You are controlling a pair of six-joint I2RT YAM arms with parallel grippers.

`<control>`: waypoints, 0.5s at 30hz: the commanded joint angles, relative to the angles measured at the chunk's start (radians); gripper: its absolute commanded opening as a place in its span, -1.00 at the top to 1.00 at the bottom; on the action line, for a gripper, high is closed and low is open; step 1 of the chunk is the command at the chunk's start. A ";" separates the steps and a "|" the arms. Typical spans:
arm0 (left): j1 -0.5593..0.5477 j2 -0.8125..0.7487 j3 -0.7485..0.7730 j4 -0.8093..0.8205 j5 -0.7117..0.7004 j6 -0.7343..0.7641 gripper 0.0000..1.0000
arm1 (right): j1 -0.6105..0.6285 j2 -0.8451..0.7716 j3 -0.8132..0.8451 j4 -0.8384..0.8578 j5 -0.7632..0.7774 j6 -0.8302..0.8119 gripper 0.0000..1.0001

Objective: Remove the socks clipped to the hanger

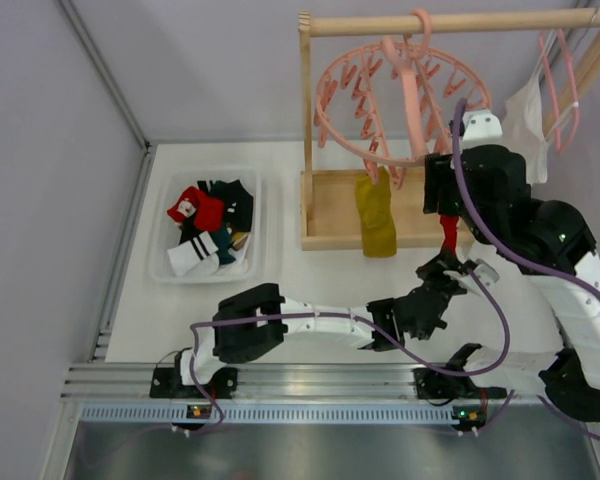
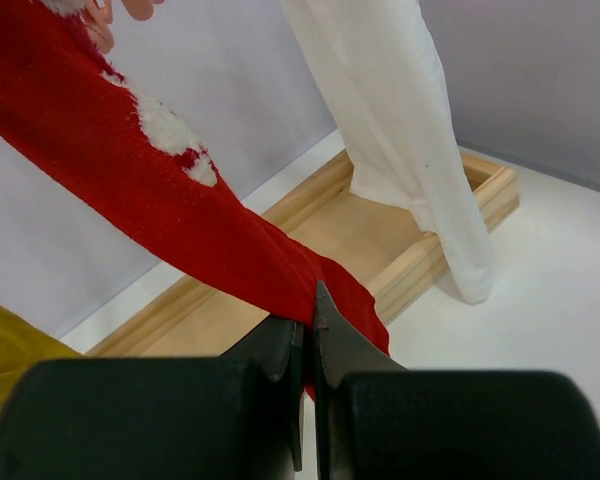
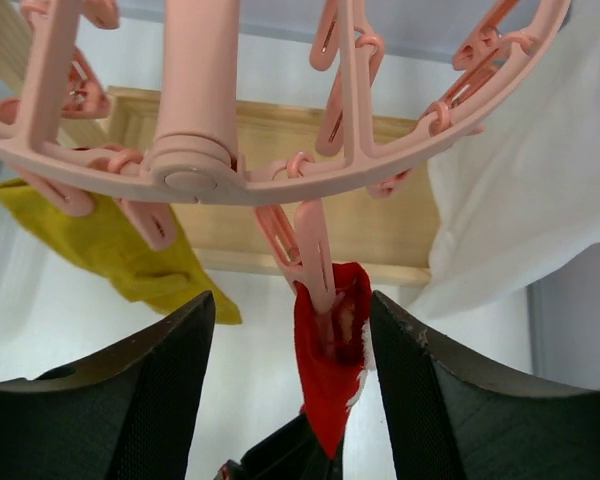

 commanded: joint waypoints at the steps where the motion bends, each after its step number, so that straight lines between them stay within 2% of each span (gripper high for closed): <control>1: -0.019 0.027 0.056 0.032 -0.020 0.064 1.00 | 0.009 0.028 0.042 -0.065 0.134 -0.050 -0.19; 15: -0.021 0.021 0.066 0.017 0.027 0.038 1.00 | 0.049 0.077 -0.045 0.105 0.226 -0.190 -0.13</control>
